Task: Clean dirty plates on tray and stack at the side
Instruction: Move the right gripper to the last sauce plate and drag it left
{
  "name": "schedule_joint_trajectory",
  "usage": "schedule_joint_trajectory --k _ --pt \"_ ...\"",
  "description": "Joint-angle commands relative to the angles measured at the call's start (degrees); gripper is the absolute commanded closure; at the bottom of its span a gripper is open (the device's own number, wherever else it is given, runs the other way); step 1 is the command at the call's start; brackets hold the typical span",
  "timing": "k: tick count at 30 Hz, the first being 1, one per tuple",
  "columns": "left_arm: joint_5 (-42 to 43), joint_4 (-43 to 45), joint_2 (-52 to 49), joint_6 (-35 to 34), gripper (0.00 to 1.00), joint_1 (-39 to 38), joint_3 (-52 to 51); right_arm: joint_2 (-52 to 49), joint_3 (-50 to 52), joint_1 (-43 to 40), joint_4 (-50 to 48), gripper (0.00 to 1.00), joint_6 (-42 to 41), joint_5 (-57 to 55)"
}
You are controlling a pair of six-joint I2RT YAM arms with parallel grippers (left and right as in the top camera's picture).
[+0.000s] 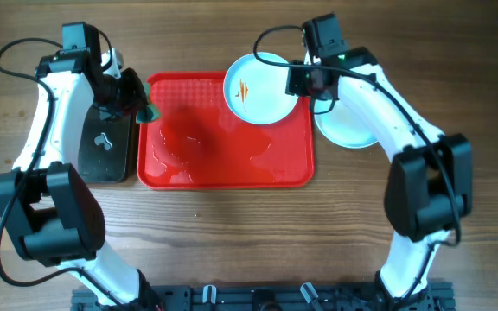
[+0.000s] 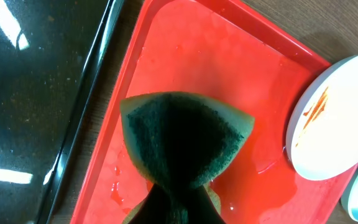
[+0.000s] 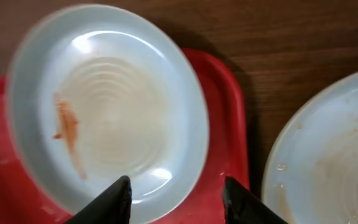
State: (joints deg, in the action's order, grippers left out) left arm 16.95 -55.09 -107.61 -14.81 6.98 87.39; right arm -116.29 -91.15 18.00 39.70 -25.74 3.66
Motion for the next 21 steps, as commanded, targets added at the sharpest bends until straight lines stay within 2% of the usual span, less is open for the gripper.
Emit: schedule_joint_trajectory --k 1,3,5,7,10,18,21 --pt "-0.13 0.15 0.57 0.92 0.96 0.26 0.68 -4.42 -0.61 -0.22 -1.66 0.52 1.42 -0.26" --pt "-0.13 0.15 0.57 0.90 0.96 0.26 0.68 -5.97 -0.61 -0.22 -2.73 0.54 1.75 0.87" --pt "-0.13 0.13 0.57 0.90 0.96 0.26 0.68 -7.17 -0.61 -0.22 -2.95 0.61 1.75 0.90" --pt "-0.13 0.13 0.57 0.90 0.96 0.26 0.68 -7.91 -0.61 -0.24 -3.26 0.76 1.81 1.49" --pt "-0.13 0.13 0.57 0.90 0.96 0.26 0.68 -8.02 -0.61 -0.24 -3.89 0.87 3.65 1.79" --pt "-0.11 0.11 0.57 0.90 0.96 0.26 0.68 -11.15 -0.33 -0.17 -2.29 0.90 10.91 4.24" --pt "-0.11 0.13 0.57 0.90 0.96 0.26 0.68 -11.06 -0.48 -0.17 0.42 0.96 12.17 7.23"
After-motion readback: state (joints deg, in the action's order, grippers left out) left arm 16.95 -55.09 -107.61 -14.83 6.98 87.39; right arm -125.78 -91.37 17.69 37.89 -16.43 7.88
